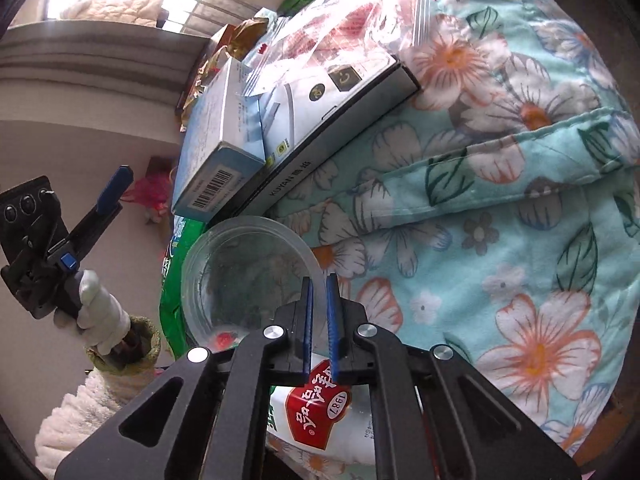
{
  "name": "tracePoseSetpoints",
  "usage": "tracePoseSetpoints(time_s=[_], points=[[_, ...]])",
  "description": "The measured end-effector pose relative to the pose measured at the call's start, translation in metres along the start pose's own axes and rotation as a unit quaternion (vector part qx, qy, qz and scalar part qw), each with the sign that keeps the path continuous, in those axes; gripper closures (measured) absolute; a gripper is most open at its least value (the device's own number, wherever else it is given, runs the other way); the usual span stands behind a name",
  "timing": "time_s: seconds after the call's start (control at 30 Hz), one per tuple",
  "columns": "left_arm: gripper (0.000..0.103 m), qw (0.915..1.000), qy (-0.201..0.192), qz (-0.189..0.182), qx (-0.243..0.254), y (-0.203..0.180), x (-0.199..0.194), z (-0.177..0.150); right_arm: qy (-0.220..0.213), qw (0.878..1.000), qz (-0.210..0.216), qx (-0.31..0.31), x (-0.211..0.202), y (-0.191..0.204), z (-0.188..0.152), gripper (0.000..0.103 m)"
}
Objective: Collect trash
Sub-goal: 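Close the right gripper on the rim of the clear plastic cup, then grasp the clear zip bag with the left gripper while the right gripper holds the cup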
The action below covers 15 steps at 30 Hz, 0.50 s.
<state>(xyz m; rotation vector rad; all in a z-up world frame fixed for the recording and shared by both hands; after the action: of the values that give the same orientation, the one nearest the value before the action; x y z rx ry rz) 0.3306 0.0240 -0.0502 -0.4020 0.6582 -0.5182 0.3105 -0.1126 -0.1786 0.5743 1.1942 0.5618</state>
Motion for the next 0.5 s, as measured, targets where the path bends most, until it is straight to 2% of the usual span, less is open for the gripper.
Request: tracePoseSetpoints(time_s=[0.17,0.23,0.3,0.37,0.4,0.5], points=[[0.020,0.9982,0.011,0.007,0.058,-0.026,0.023,0.007,-0.078,0.996,-0.034,-0.011,-0.049,-0.018,0.014,0.097],[0.020,0.9947,0.019,0.015,0.100,-0.040,0.037,0.007,-0.117,0.991,-0.058,-0.015,-0.070,-0.030,0.017,0.097],[0.020,0.9875,0.047,0.013,0.150,-0.057,0.057,0.001,-0.162,0.982,-0.094,-0.024,-0.096,-0.053,0.025,0.097],[0.020,0.9758,0.065,0.023,0.208,-0.070,0.076,-0.007,-0.204,0.968,-0.143,-0.036,-0.122,-0.071,0.026,0.097],[0.020,0.9668,0.072,0.026,0.244,-0.078,0.086,-0.011,-0.221,0.962,-0.158,-0.035,-0.134,-0.080,0.024,0.097],[0.020,0.9350,0.092,0.040,0.340,-0.094,0.114,-0.025,-0.251,0.956,-0.155,0.002,-0.160,-0.100,0.013,0.097]])
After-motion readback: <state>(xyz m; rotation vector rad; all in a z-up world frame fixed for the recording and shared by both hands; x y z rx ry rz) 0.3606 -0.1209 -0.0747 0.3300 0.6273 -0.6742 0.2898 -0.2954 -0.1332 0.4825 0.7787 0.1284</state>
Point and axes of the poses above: each gripper's, at about its wrist camera, not at the fingertips, and x roughly the way its jaws point, y to its left, z to its top, the point moved 10 cm from there along x, roughly the way its jaws point, and after that the axes turned 14 degrees about -y, right-handed, at the moved point
